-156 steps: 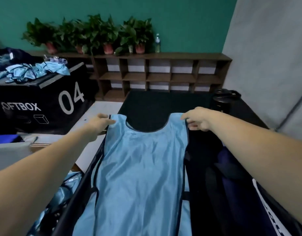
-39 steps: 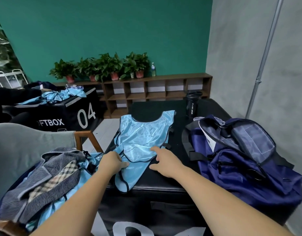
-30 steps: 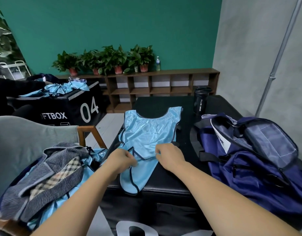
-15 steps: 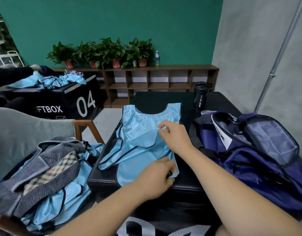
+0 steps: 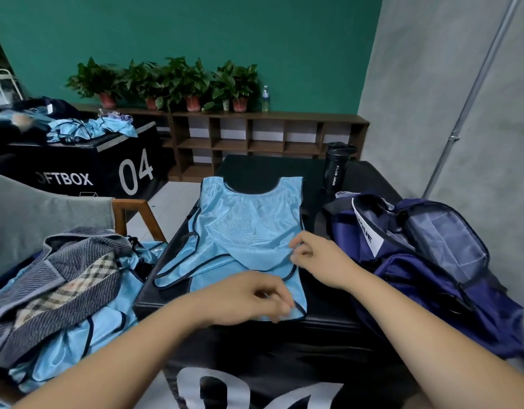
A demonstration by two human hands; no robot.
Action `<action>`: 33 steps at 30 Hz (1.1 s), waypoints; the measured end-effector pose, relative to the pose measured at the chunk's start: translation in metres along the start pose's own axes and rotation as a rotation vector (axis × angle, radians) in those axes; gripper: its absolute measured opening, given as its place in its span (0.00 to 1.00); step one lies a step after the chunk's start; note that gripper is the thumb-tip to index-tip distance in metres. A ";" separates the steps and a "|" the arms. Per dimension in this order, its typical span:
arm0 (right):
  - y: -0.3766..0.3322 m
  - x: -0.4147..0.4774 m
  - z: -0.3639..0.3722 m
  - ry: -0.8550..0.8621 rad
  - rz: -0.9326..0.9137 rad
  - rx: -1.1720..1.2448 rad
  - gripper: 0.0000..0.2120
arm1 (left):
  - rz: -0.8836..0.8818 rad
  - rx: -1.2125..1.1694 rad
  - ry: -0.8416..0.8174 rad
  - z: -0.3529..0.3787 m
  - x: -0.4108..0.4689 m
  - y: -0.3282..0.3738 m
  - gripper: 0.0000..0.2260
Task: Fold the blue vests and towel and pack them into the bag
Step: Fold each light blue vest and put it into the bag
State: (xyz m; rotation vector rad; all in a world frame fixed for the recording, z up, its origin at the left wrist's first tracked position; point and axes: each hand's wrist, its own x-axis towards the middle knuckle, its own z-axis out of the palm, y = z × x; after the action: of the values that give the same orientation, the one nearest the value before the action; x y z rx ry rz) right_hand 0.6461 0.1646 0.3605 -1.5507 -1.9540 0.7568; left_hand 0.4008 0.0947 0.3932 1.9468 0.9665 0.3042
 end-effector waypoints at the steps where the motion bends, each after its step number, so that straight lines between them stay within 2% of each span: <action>1: 0.005 -0.005 0.002 -0.036 0.007 -0.014 0.09 | -0.018 0.060 0.065 -0.011 -0.004 -0.006 0.04; 3: 0.011 -0.012 0.005 -0.062 0.011 -0.042 0.16 | -0.081 0.246 0.181 -0.035 -0.011 -0.023 0.01; 5: 0.009 -0.015 0.006 -0.054 0.004 -0.079 0.21 | -0.220 0.410 0.232 -0.059 -0.018 -0.040 0.02; 9: -0.008 -0.016 0.017 0.026 0.001 -0.262 0.24 | -0.532 0.496 0.257 -0.087 -0.026 -0.061 0.08; 12: -0.026 -0.018 0.029 0.047 0.011 -0.395 0.26 | -0.659 0.549 0.229 -0.086 -0.021 -0.068 0.16; 15: -0.035 -0.017 0.043 -0.029 0.015 -0.505 0.28 | -0.683 0.569 0.266 -0.080 -0.015 -0.075 0.17; 19: -0.029 -0.011 0.048 -0.025 0.034 -0.434 0.16 | -0.635 0.532 0.347 -0.075 -0.012 -0.073 0.15; 22: -0.023 -0.011 0.038 -0.030 0.050 -0.349 0.14 | -0.610 0.503 0.383 -0.075 -0.013 -0.074 0.13; 29: -0.008 -0.022 -0.010 0.026 0.156 -0.300 0.13 | -0.684 0.527 0.311 -0.099 -0.032 -0.085 0.10; 31: -0.007 -0.028 -0.017 -0.052 0.241 -0.261 0.12 | -0.722 0.560 0.284 -0.109 -0.039 -0.092 0.09; 33: -0.013 -0.036 -0.016 -0.220 0.332 -0.267 0.10 | -0.741 0.594 0.252 -0.116 -0.041 -0.097 0.08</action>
State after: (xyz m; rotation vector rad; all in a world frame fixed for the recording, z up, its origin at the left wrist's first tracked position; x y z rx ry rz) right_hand 0.6559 0.1285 0.3794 -2.0644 -2.0448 0.8574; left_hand 0.2608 0.1636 0.3849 1.9049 2.0336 -0.1977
